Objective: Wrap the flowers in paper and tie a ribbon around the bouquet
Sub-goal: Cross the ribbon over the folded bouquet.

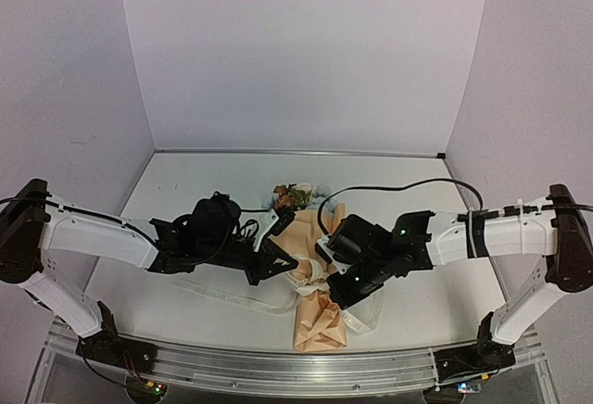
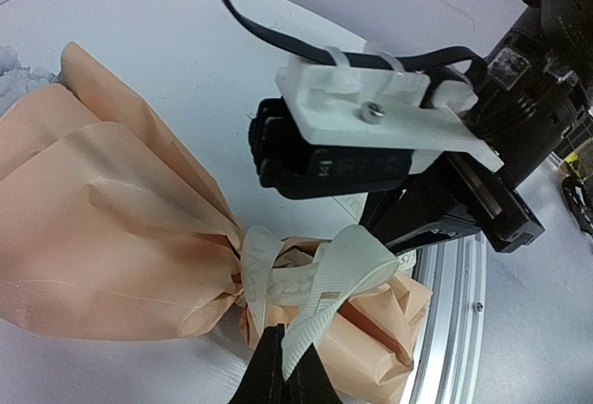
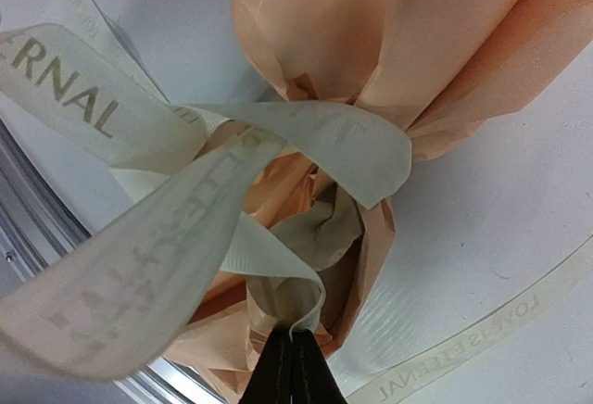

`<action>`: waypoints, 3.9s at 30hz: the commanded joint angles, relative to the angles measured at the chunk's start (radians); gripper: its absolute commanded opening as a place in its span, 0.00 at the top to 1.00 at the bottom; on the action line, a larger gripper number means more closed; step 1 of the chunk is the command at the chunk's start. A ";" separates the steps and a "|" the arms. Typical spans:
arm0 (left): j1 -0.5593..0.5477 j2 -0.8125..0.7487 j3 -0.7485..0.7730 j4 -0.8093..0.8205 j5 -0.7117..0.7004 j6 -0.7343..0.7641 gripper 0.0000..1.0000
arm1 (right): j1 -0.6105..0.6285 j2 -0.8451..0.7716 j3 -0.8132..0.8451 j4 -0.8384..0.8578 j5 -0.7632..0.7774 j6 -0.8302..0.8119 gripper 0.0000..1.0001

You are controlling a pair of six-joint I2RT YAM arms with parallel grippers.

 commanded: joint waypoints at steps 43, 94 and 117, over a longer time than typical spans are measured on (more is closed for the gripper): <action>-0.072 -0.093 -0.066 -0.099 -0.029 -0.006 0.89 | -0.131 0.182 0.084 0.237 0.006 0.339 1.00; 0.189 0.259 0.308 -0.336 0.222 0.192 0.68 | -0.131 0.161 -0.018 0.403 -0.006 0.261 1.00; 0.156 0.366 0.444 -0.504 0.266 0.336 0.70 | -0.133 0.137 -0.036 0.401 -0.054 0.218 1.00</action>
